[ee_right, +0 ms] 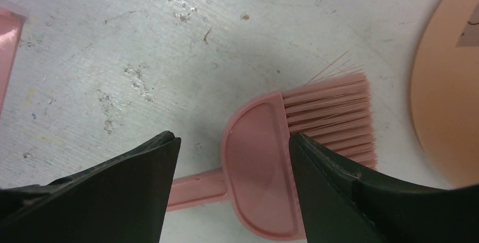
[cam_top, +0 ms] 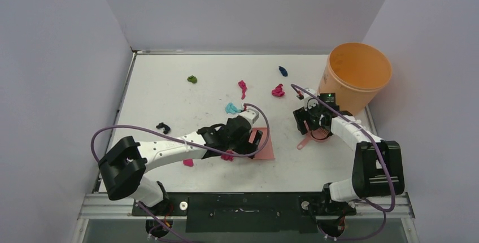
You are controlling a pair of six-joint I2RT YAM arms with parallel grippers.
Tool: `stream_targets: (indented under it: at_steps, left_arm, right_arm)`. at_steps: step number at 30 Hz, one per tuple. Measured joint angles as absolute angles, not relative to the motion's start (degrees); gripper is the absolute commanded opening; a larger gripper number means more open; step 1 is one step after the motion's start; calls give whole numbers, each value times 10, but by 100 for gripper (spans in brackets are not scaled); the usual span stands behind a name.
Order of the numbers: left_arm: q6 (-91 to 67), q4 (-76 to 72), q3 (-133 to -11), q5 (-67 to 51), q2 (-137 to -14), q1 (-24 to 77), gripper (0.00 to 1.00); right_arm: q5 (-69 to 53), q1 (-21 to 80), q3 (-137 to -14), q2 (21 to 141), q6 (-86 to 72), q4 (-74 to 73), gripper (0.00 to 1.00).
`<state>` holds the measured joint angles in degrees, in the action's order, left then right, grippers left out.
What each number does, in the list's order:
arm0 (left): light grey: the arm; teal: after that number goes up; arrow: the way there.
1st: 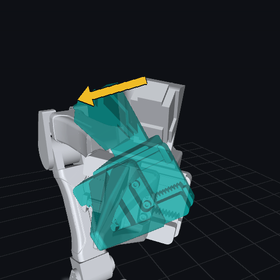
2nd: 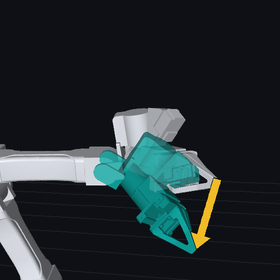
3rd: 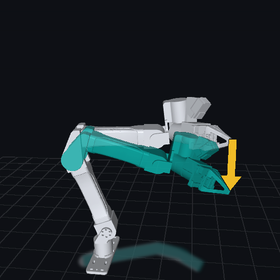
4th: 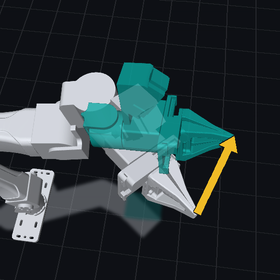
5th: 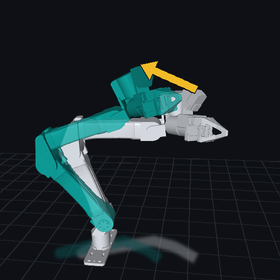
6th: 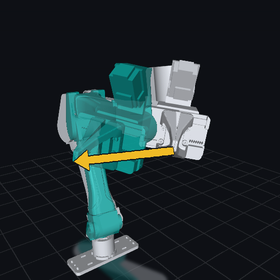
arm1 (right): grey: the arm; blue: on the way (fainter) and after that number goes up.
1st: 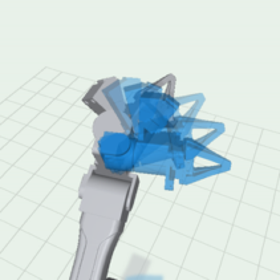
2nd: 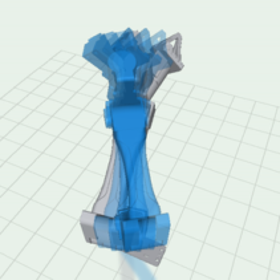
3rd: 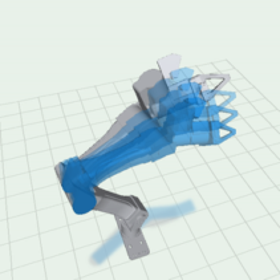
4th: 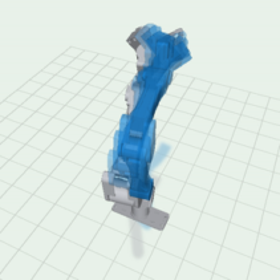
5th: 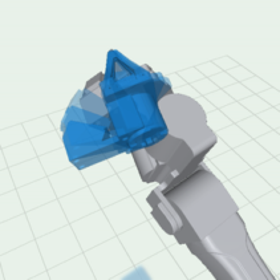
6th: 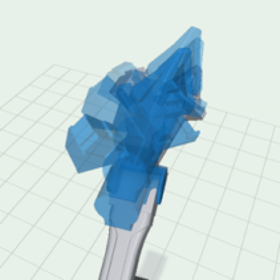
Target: Sweep away the paper scraps from the table
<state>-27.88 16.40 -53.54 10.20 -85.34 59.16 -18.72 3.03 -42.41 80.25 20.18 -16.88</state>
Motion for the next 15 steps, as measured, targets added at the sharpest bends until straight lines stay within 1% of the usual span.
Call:
stream_targets:
  at_steps: [10, 15]
  left_arm:
    - [-354, 121, -480, 97, -839, 633, 80]
    - [-397, 101, -451, 89, -781, 650, 79]
  right_arm:
    - [-170, 32, -434, 856, 202, -176, 71]
    - [-190, 36, -451, 871, 203, -183, 70]
